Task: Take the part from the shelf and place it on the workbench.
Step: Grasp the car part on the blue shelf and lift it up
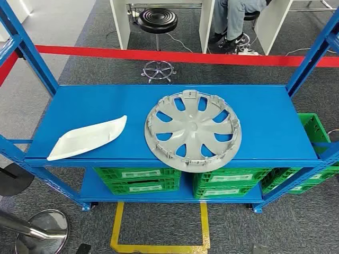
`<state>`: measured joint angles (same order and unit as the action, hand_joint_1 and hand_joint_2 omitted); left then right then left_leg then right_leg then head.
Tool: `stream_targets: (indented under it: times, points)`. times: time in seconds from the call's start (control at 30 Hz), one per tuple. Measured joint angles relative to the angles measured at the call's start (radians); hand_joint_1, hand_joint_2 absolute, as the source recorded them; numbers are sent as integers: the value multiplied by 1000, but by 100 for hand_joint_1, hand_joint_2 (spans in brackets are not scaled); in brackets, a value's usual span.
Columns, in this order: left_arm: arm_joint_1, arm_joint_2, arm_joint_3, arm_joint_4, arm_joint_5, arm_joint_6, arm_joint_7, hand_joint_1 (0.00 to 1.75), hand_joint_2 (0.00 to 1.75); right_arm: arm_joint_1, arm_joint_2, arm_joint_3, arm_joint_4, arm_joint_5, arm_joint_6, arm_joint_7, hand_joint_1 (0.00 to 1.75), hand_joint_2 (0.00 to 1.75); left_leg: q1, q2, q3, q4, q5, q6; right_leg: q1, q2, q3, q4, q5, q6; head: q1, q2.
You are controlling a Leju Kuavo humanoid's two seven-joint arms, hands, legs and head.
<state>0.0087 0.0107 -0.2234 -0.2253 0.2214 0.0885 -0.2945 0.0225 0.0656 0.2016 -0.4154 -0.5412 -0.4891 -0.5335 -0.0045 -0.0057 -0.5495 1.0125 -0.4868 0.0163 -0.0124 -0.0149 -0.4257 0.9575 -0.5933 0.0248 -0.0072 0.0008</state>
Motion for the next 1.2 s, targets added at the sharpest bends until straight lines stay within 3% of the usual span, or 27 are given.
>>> stream_targets:
  times: [0.47, 1.2]
  points:
    - [-27, -31, 38, 1, 73, -13, -73, 0, 175, 92, 86, -201, -322, 276, -44, -49, 0, 175, 0, 0, 0, 0, 0, 0, 0, 0, 0, 0, 0, 0, 0, 0]
    - [-83, -31, 137, 1, 162, -137, -201, 0, 175, 309, 173, -286, -967, 755, -139, -119, 0, 175, 0, 0, 0, 0, 0, 0, 0, 0, 0, 0, 0, 0, 0, 0]
